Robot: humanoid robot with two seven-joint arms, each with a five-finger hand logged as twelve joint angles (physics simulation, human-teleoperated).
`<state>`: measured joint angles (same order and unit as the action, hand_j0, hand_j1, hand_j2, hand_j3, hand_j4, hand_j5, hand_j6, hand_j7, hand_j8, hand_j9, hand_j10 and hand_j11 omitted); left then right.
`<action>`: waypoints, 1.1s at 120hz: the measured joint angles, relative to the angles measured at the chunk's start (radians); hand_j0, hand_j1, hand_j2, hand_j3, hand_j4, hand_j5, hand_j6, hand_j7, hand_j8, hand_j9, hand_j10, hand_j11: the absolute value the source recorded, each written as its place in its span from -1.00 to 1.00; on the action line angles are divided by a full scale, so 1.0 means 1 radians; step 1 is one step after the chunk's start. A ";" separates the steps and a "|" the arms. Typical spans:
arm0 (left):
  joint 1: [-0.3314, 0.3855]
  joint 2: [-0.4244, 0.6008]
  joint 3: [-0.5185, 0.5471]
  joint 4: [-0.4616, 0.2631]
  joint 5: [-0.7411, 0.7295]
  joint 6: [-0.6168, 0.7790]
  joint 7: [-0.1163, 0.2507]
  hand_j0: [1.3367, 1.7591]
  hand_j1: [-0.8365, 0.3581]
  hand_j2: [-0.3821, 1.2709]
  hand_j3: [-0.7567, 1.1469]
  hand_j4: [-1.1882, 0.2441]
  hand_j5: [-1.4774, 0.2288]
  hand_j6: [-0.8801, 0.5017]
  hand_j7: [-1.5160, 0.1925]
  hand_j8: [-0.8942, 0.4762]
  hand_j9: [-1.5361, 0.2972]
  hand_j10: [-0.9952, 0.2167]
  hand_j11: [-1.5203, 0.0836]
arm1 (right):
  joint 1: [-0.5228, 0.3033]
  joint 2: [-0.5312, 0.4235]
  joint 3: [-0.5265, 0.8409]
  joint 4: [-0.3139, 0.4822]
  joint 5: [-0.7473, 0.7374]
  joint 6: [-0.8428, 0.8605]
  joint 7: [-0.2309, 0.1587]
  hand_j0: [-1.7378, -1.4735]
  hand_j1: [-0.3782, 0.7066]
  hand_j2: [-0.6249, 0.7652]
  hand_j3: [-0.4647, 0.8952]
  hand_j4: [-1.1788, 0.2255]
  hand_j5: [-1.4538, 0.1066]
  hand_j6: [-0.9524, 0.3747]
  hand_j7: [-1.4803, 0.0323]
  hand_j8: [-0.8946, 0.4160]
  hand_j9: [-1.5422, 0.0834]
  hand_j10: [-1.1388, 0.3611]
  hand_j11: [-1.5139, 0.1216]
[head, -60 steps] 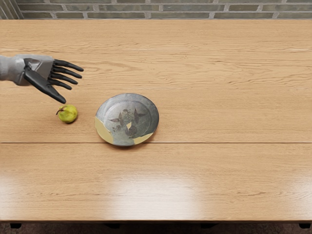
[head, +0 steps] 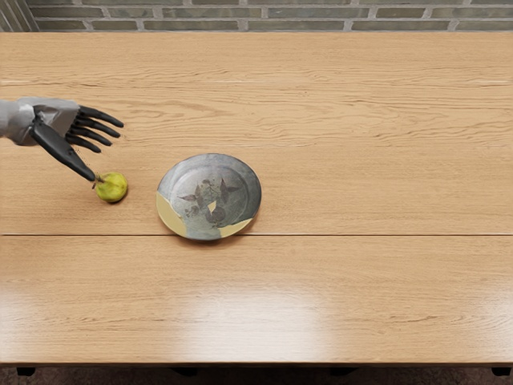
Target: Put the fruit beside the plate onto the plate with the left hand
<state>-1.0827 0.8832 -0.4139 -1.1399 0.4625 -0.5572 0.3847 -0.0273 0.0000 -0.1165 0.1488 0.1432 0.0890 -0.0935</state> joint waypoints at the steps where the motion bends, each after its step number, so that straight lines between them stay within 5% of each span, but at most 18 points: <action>1: -0.004 0.002 0.012 -0.005 0.001 0.010 -0.007 0.52 0.49 -0.48 -0.20 0.31 0.36 -0.08 0.40 -0.06 0.33 0.24 0.50 | 0.000 0.000 0.000 0.000 0.000 0.000 0.000 -0.40 -0.87 -0.11 -0.32 0.63 0.81 0.38 0.90 0.31 0.84 0.47 0.80; 29: -0.081 -0.004 0.338 -0.194 0.080 0.515 -0.139 0.52 0.49 -0.48 -0.20 0.31 0.35 -0.09 0.40 -0.06 0.32 0.23 0.49 | 0.000 0.000 0.000 0.000 0.000 0.000 0.000 -0.40 -0.87 -0.11 -0.32 0.63 0.81 0.38 0.90 0.31 0.84 0.47 0.80; 46: -0.077 -0.018 0.435 -0.252 0.116 0.649 -0.196 0.52 0.44 -0.47 -0.20 0.28 0.32 -0.12 0.36 -0.10 0.29 0.19 0.46 | 0.000 0.000 0.000 0.000 0.000 0.000 0.000 -0.40 -0.87 -0.11 -0.32 0.63 0.81 0.38 0.90 0.31 0.84 0.47 0.80; 88: -0.078 -0.085 0.554 -0.306 0.269 0.927 -0.215 0.52 0.36 -0.46 -0.20 0.22 0.25 -0.19 0.30 -0.16 0.23 0.12 0.39 | 0.000 0.000 0.000 0.000 0.000 0.000 0.000 -0.40 -0.87 -0.11 -0.32 0.63 0.81 0.38 0.90 0.31 0.84 0.47 0.80; 132: -0.063 -0.082 0.611 -0.331 0.334 0.969 -0.216 0.52 0.34 -0.45 -0.20 0.21 0.24 -0.20 0.28 -0.17 0.22 0.11 0.37 | 0.000 0.000 0.000 0.000 0.000 0.000 0.000 -0.40 -0.87 -0.11 -0.32 0.63 0.81 0.38 0.90 0.31 0.84 0.47 0.80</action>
<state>-1.1458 0.8017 0.1969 -1.4707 0.7963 0.4116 0.1692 -0.0276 0.0000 -0.1165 0.1488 0.1432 0.0890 -0.0936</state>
